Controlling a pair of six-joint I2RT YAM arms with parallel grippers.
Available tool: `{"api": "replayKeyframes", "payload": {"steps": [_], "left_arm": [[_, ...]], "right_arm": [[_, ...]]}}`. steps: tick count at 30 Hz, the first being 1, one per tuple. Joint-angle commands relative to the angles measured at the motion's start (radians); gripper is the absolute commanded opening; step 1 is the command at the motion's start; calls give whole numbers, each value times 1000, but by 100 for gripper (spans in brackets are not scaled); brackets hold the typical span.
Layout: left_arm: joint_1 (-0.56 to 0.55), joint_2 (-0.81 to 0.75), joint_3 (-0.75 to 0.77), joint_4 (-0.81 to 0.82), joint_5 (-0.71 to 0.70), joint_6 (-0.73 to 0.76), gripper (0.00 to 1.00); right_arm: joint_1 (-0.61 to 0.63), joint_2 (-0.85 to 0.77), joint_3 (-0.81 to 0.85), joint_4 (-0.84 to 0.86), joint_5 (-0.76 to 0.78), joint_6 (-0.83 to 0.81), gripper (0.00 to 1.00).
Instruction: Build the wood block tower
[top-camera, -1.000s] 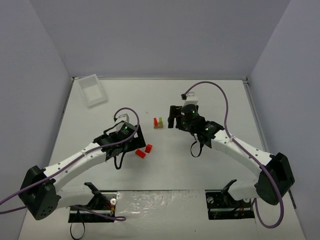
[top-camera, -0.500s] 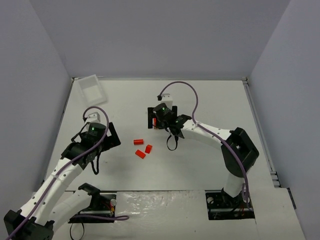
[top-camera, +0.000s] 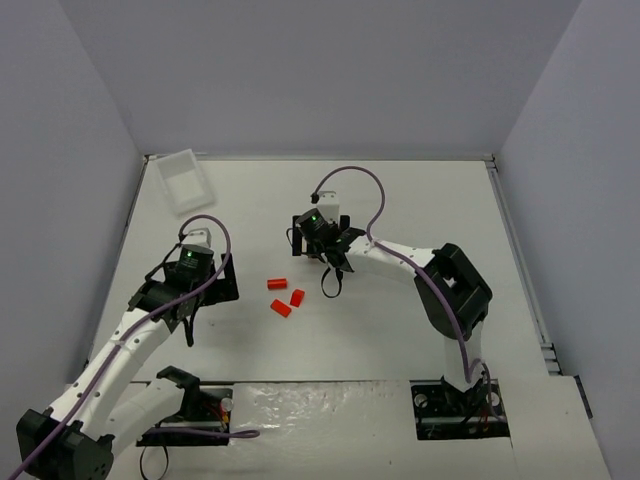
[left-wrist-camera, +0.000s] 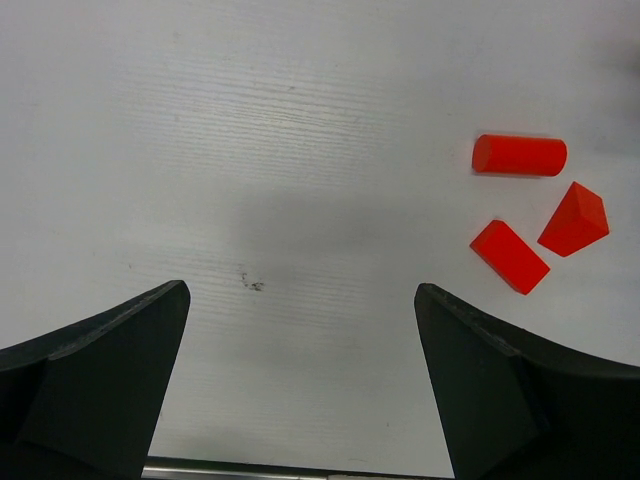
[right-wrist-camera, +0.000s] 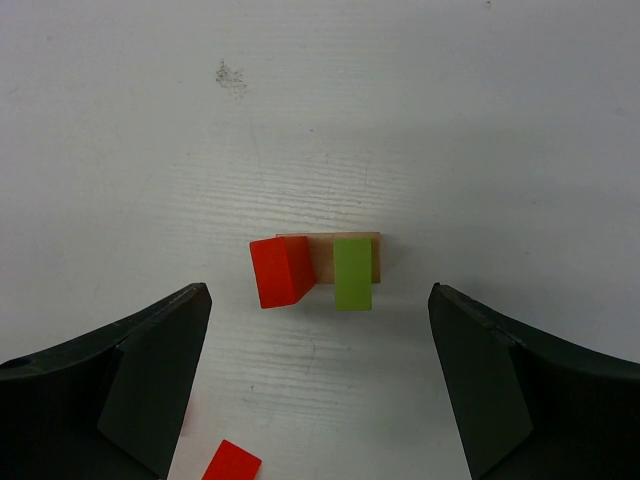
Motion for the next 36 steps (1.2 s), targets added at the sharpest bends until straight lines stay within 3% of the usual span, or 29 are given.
{"api": "replayKeyframes", "payload": {"steps": [1, 36], "left_arm": [[6, 1, -8, 53, 7, 50, 95], [6, 5, -18, 77, 28, 58, 95]], "right_arm": [[2, 17, 58, 19, 56, 30, 87], [10, 94, 117, 19, 15, 48, 68]]}}
